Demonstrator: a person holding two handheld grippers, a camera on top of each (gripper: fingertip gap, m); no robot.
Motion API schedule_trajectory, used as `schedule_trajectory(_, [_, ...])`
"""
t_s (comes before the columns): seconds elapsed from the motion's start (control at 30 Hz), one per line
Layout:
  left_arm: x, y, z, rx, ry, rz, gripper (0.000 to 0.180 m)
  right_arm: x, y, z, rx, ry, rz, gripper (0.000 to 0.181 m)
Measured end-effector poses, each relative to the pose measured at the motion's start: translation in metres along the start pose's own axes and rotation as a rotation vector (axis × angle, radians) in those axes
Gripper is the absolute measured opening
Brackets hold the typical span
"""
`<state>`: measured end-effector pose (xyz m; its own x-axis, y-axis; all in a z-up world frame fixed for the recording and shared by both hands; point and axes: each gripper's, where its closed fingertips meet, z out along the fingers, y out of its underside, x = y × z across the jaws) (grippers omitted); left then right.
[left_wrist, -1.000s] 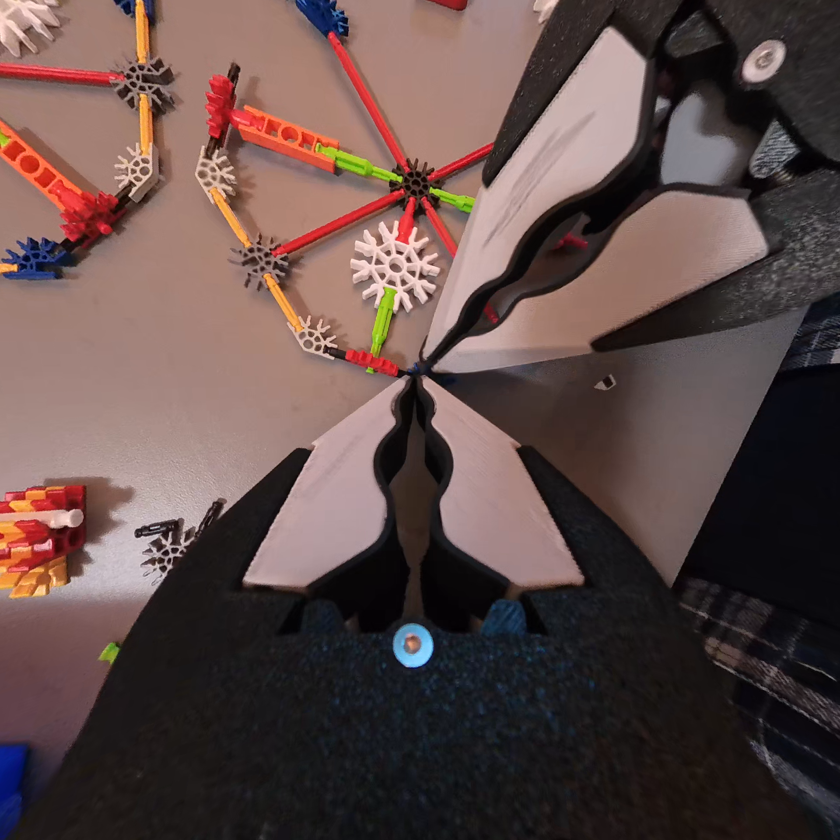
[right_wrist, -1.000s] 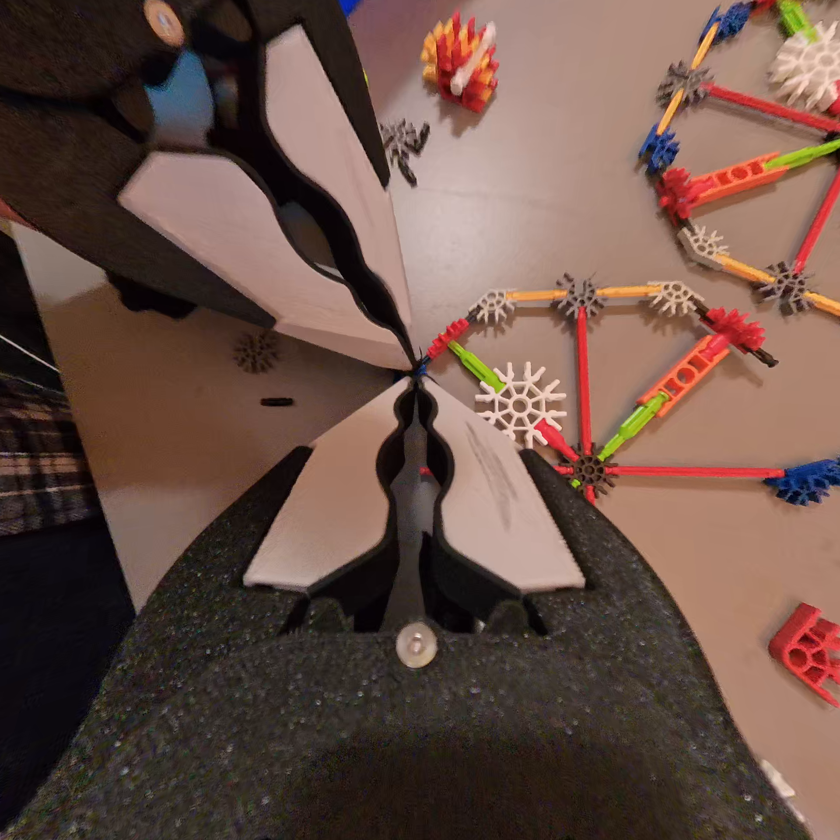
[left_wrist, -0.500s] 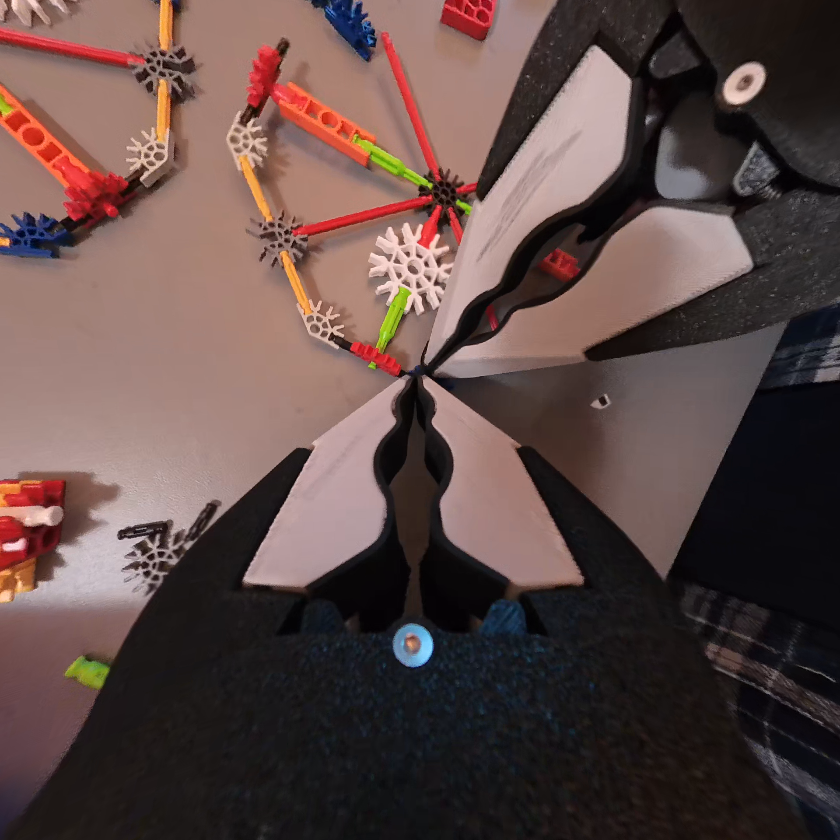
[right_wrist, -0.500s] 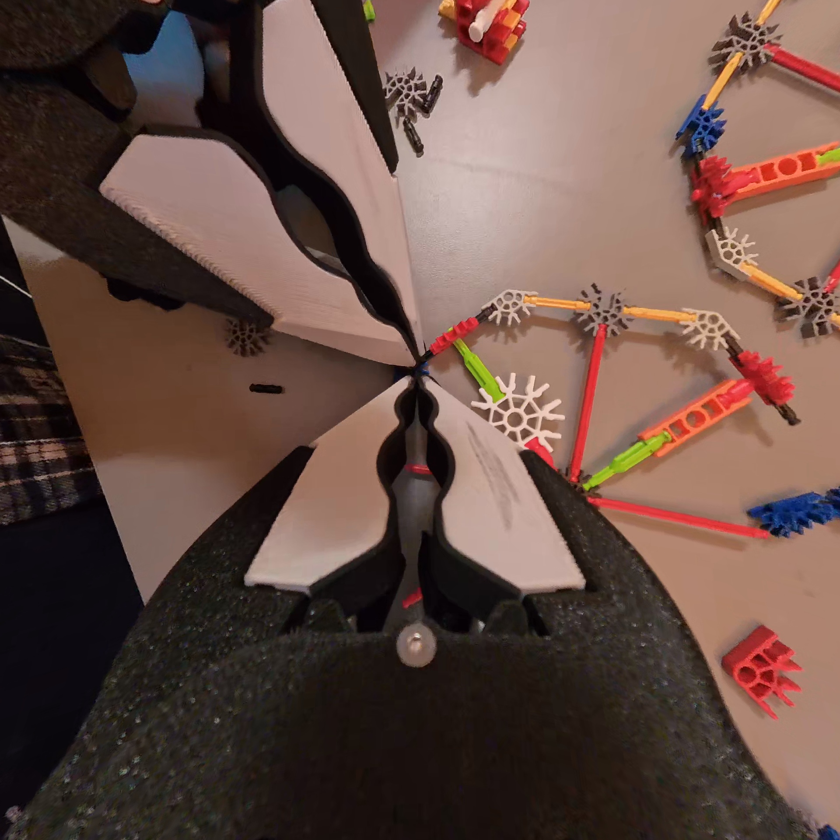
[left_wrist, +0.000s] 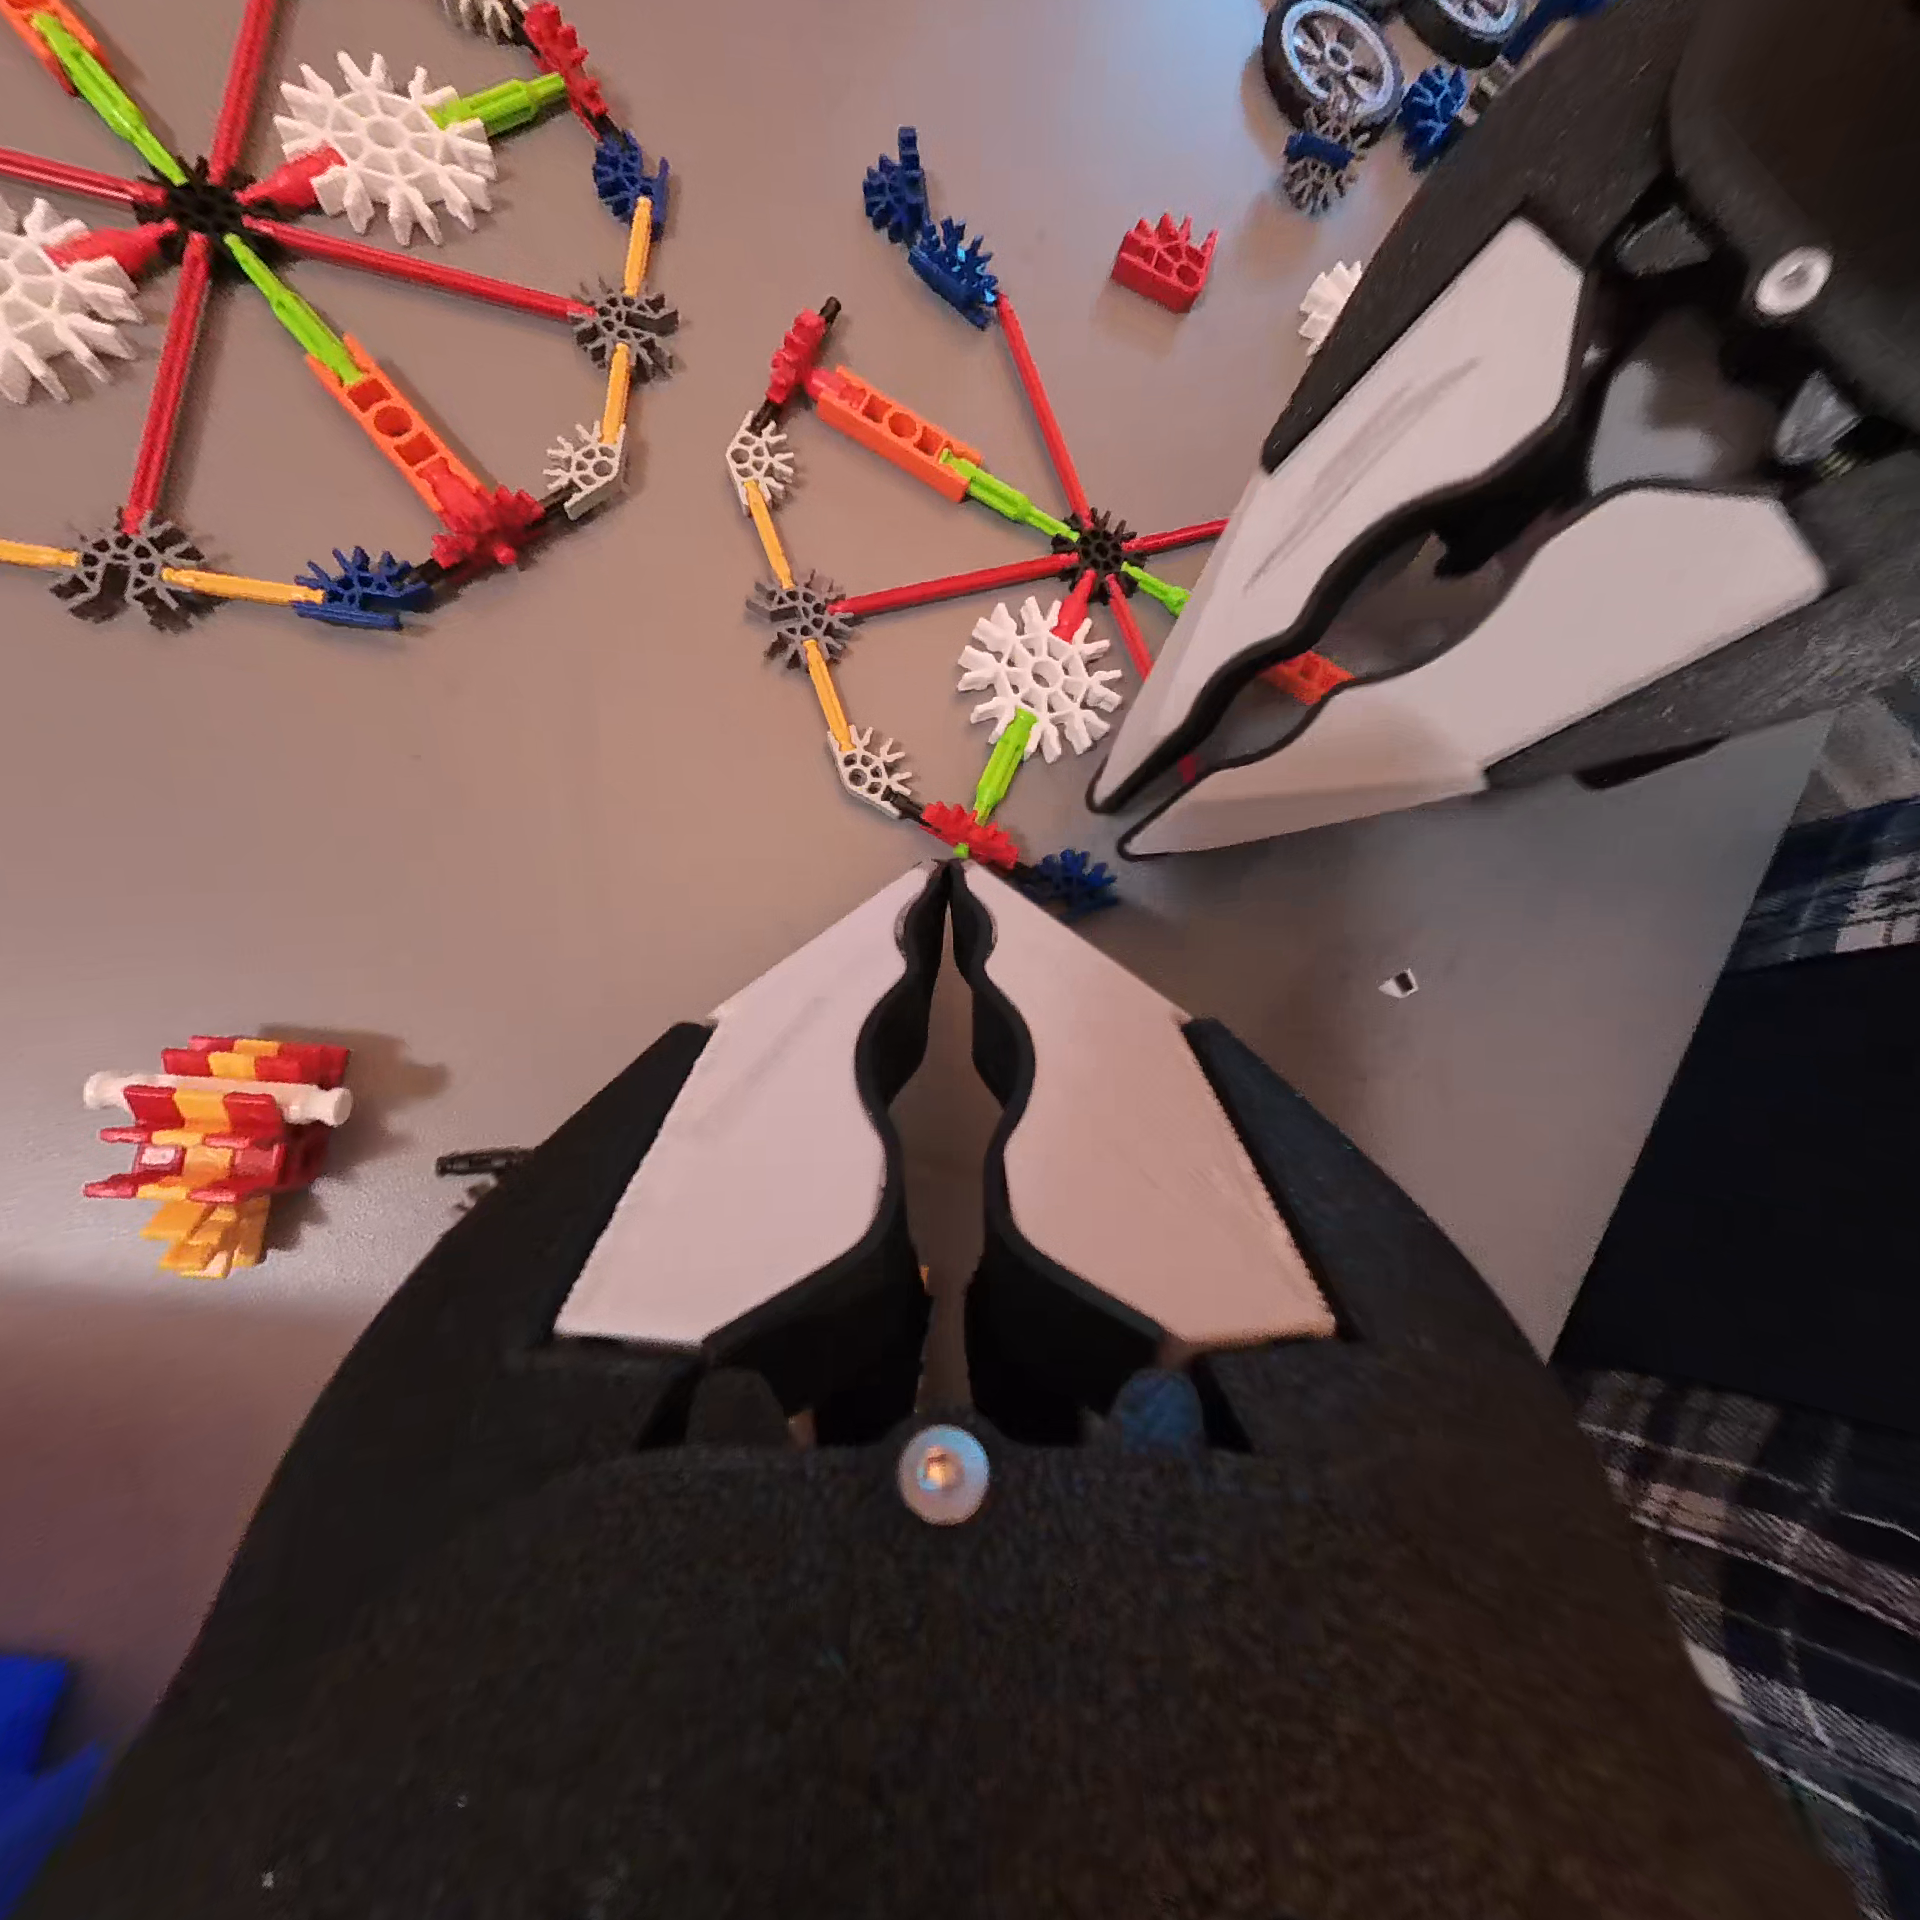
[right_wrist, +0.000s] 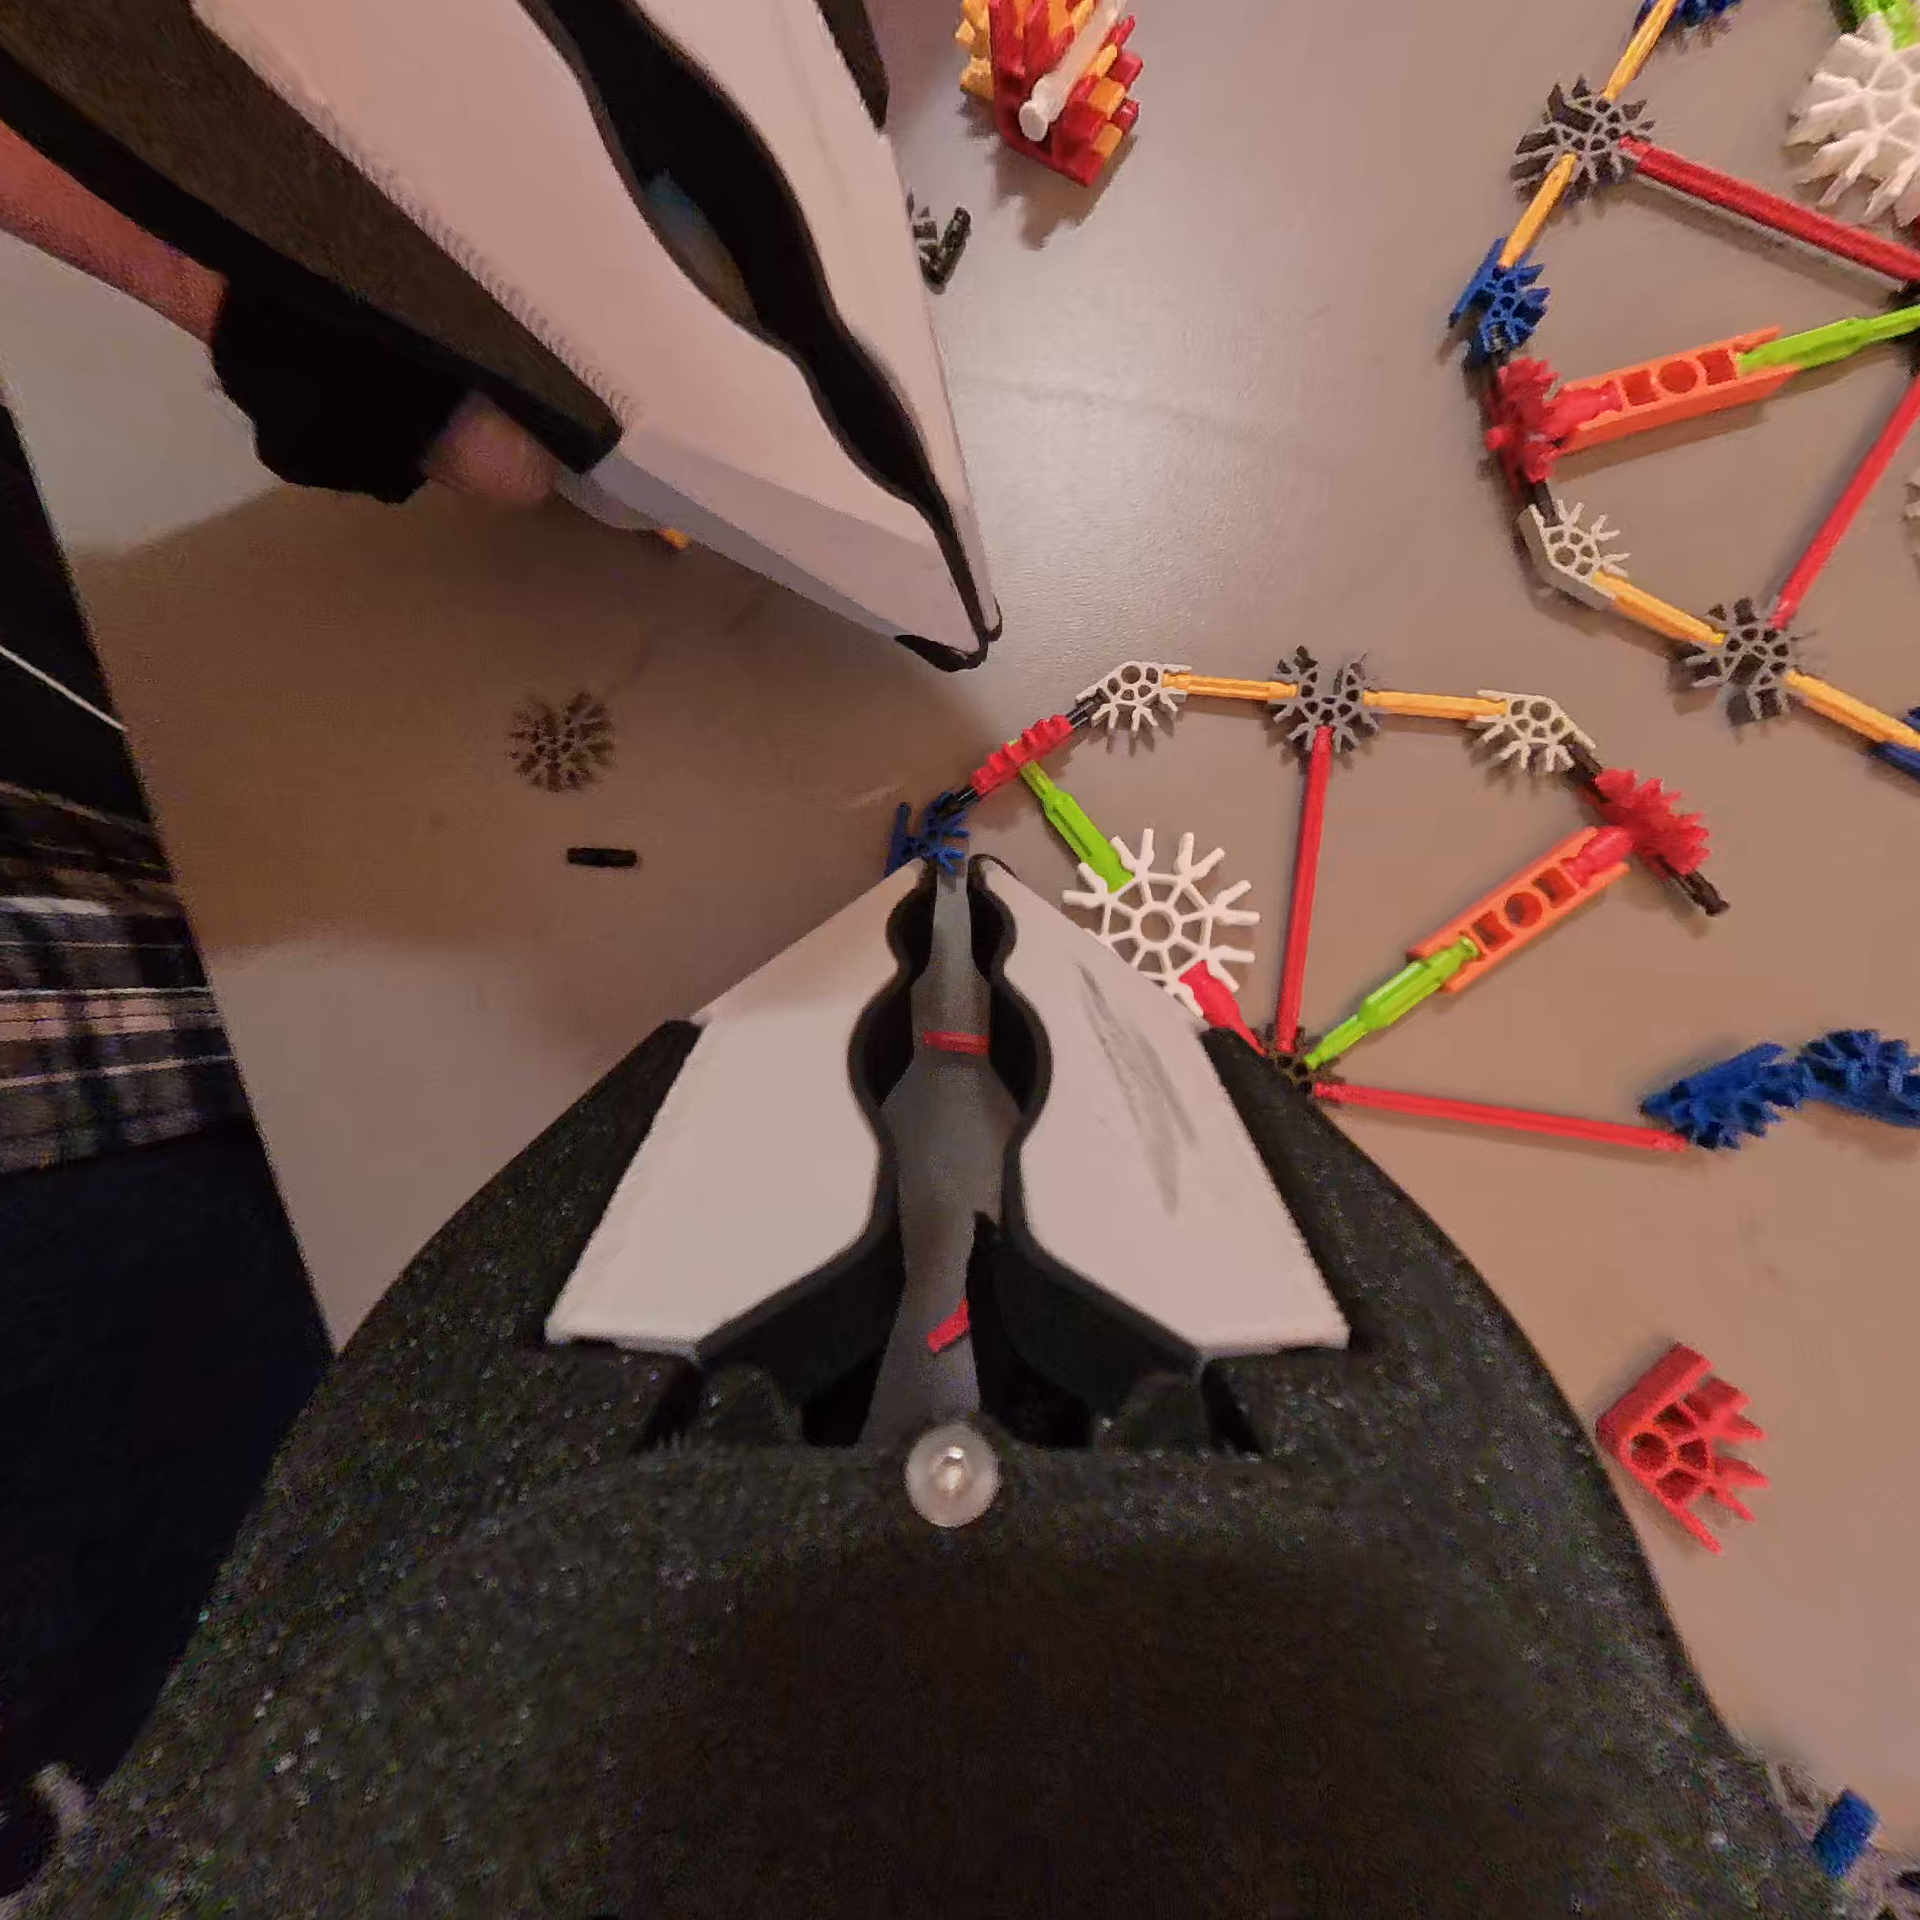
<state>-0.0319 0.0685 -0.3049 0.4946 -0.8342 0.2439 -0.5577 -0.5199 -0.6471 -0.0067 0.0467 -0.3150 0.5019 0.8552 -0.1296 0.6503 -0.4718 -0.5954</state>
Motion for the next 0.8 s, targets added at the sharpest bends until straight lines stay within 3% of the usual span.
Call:
schedule_trajectory(0.3, [0.017,0.021,-0.011,-0.031,0.002,0.039,0.000,0.009,0.017,-0.049,0.119,0.008,0.058,0.009])
schedule_trajectory(0.8, [0.023,0.040,-0.027,-0.017,-0.052,0.003,0.003,0.012,0.052,-0.084,0.185,0.076,0.038,0.015])
